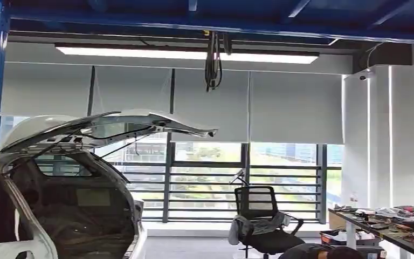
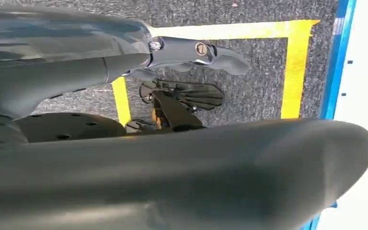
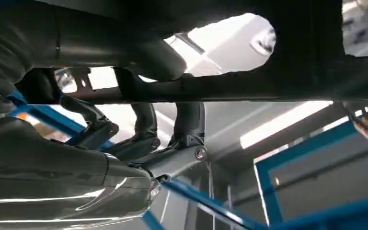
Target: Take the parts from the cabinet and place them on the table.
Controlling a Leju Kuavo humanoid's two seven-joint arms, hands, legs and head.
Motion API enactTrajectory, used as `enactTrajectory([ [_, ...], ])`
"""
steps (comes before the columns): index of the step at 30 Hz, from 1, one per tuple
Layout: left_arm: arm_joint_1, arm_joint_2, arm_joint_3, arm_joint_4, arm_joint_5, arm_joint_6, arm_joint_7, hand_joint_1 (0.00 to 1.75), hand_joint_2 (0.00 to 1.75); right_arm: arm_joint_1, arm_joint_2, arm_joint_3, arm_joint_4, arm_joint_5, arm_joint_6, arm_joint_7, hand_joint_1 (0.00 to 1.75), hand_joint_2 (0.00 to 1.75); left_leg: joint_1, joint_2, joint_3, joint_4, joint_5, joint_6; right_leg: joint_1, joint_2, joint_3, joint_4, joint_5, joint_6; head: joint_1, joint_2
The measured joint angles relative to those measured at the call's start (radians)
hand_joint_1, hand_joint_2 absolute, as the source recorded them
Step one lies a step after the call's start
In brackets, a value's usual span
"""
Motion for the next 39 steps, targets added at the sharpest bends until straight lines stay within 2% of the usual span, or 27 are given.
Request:
enactTrajectory([
  [4, 0.003, 0.002, 0.0, 0.0, -0.001, 0.003, 0.0, 0.0, 1.75, 0.008, 0.032, 0.002, -0.037, 0.065, -0.041, 0.0, 1.75, 1.75, 0.0, 0.0, 0.0, 0.0, 0.0, 0.0, 0.0, 0.0, 0.0, 0.0, 0.0, 0.0, 0.0, 0.0],
  [11, 0.004, 0.008, 0.0, 0.0, -0.001, 0.013, 0.015, 0.0, 1.75, 0.008, 0.044, 0.024, -0.061, 0.112, -0.072, 0.028, 1.75, 1.75, 0.0, 0.0, 0.0, 0.0, 0.0, 0.0, 0.0, 0.0, 0.0, 0.0, 0.0, 0.0, 0.0, 0.0],
  [21, 0.006, 0.015, 0.005, 0.0, -0.001, 0.02, 0.017, 0.0, 1.75, 0.013, 0.054, 0.034, -0.057, 0.122, -0.072, 0.043, 1.75, 1.75, -0.004, 0.0, 0.0, 0.002, -0.002, 0.001, -0.003, 0.0, 0.0, -0.001, 0.0, 0.001, 0.0, 0.0],
  [24, 0.007, 0.019, 0.006, -0.001, -0.001, 0.021, 0.018, 0.0, 1.75, 0.013, 0.056, 0.035, -0.053, 0.122, -0.069, 0.043, 1.75, 1.75, -0.008, 0.0, 0.0, 0.002, -0.003, 0.004, -0.006, 0.0, 0.0, -0.002, 0.0, 0.004, 0.0, 0.0],
  [26, 0.007, 0.021, 0.006, -0.001, -0.001, 0.021, 0.023, 0.0, 1.75, 0.013, 0.057, 0.035, -0.053, 0.12, -0.067, 0.043, 1.75, 1.75, -0.012, 0.0, 0.0, 0.002, -0.001, 0.008, -0.01, 0.0, 0.001, -0.003, 0.003, 0.01, 0.0, 0.0],
  [27, 0.007, 0.021, 0.006, -0.001, -0.001, 0.021, 0.024, 0.0, 1.75, 0.013, 0.058, 0.035, -0.053, 0.12, -0.067, 0.043, 1.75, 1.75, -0.005, 0.001, 0.003, -0.008, 0.004, 0.014, -0.008, 0.001, 0.001, -0.001, 0.001, 0.013, 0.0, 0.0],
  [28, 0.006, 0.021, 0.006, -0.001, -0.002, 0.021, 0.024, 0.0, 1.75, 0.015, 0.058, 0.035, -0.053, 0.12, -0.066, 0.043, 1.75, 1.75, 0.0, 0.004, 0.006, -0.014, 0.008, 0.02, -0.009, 0.0, 0.0, 0.012, -0.019, 0.015, 0.0, 0.0],
  [29, 0.005, 0.022, 0.006, -0.001, -0.002, 0.022, 0.025, 0.0, 1.75, 0.013, 0.058, 0.035, -0.053, 0.12, -0.066, 0.043, 1.75, 1.75, 0.003, 0.005, 0.005, -0.015, 0.01, 0.022, -0.01, -0.001, -0.018, 0.053, -0.05, 0.018, 0.0, 0.0],
  [31, 0.006, 0.022, 0.006, -0.002, -0.002, 0.024, 0.028, 0.0, 1.75, 0.018, 0.058, 0.037, -0.05, 0.118, -0.062, 0.043, 1.75, 1.75, 0.004, 0.007, 0.004, -0.015, 0.01, 0.022, -0.017, -0.001, -0.087, 0.208, -0.13, 0.027, 0.0, 0.0],
  [32, 0.007, 0.022, 0.006, -0.001, -0.002, 0.024, 0.029, 0.0, 1.75, 0.022, 0.058, 0.037, -0.047, 0.115, -0.06, 0.043, 1.75, 1.75, 0.005, 0.007, 0.004, -0.015, 0.01, 0.022, -0.021, -0.001, -0.125, 0.288, -0.155, 0.031, 0.0, 0.0],
  [33, 0.008, 0.023, 0.007, -0.002, -0.002, 0.026, 0.032, 0.0, 1.75, 0.026, 0.058, 0.037, -0.045, 0.111, -0.057, 0.043, 1.75, 1.75, 0.006, 0.007, 0.004, -0.015, 0.01, 0.021, -0.024, -0.001, -0.141, 0.322, -0.152, 0.034, 0.0, 0.0],
  [34, 0.009, 0.023, 0.007, -0.002, -0.002, 0.027, 0.032, 0.0, 1.75, 0.029, 0.058, 0.037, -0.042, 0.104, -0.054, 0.043, 1.75, 1.75, 0.008, 0.007, 0.004, -0.014, 0.011, 0.02, -0.027, -0.001, -0.135, 0.304, -0.122, 0.038, 0.0, 0.0],
  [36, 0.009, 0.023, 0.007, -0.002, -0.003, 0.027, 0.032, 0.0, 1.75, 0.029, 0.057, 0.037, -0.037, 0.077, -0.041, 0.037, 1.75, 1.75, 0.013, 0.006, 0.004, -0.012, 0.011, 0.013, -0.032, -0.002, -0.078, 0.167, -0.029, 0.045, 0.0, 0.0],
  [37, 0.008, 0.023, 0.008, -0.002, -0.006, 0.027, 0.032, 0.0, 1.75, 0.029, 0.057, 0.037, -0.035, 0.063, -0.037, 0.03, 1.75, 1.75, 0.016, 0.006, 0.004, -0.01, 0.011, 0.005, -0.035, -0.002, -0.034, 0.065, 0.021, 0.047, 0.0, 0.0],
  [38, 0.008, 0.024, 0.008, -0.002, -0.008, 0.029, 0.032, 0.0, 1.75, 0.029, 0.057, 0.038, -0.032, 0.045, -0.037, 0.018, 1.75, 1.75, 0.013, 0.004, 0.0, -0.01, 0.012, -0.005, -0.03, 0.001, -0.014, 0.023, 0.012, 0.046, 0.0, 0.0],
  [39, 0.008, 0.024, 0.008, -0.002, -0.009, 0.029, 0.032, 0.0, 1.75, 0.03, 0.057, 0.038, -0.032, 0.032, -0.037, 0.009, 1.75, 1.75, 0.014, 0.003, -0.003, -0.011, 0.019, -0.015, -0.025, 0.003, -0.016, 0.013, 0.018, 0.033, 0.0, 0.0],
])
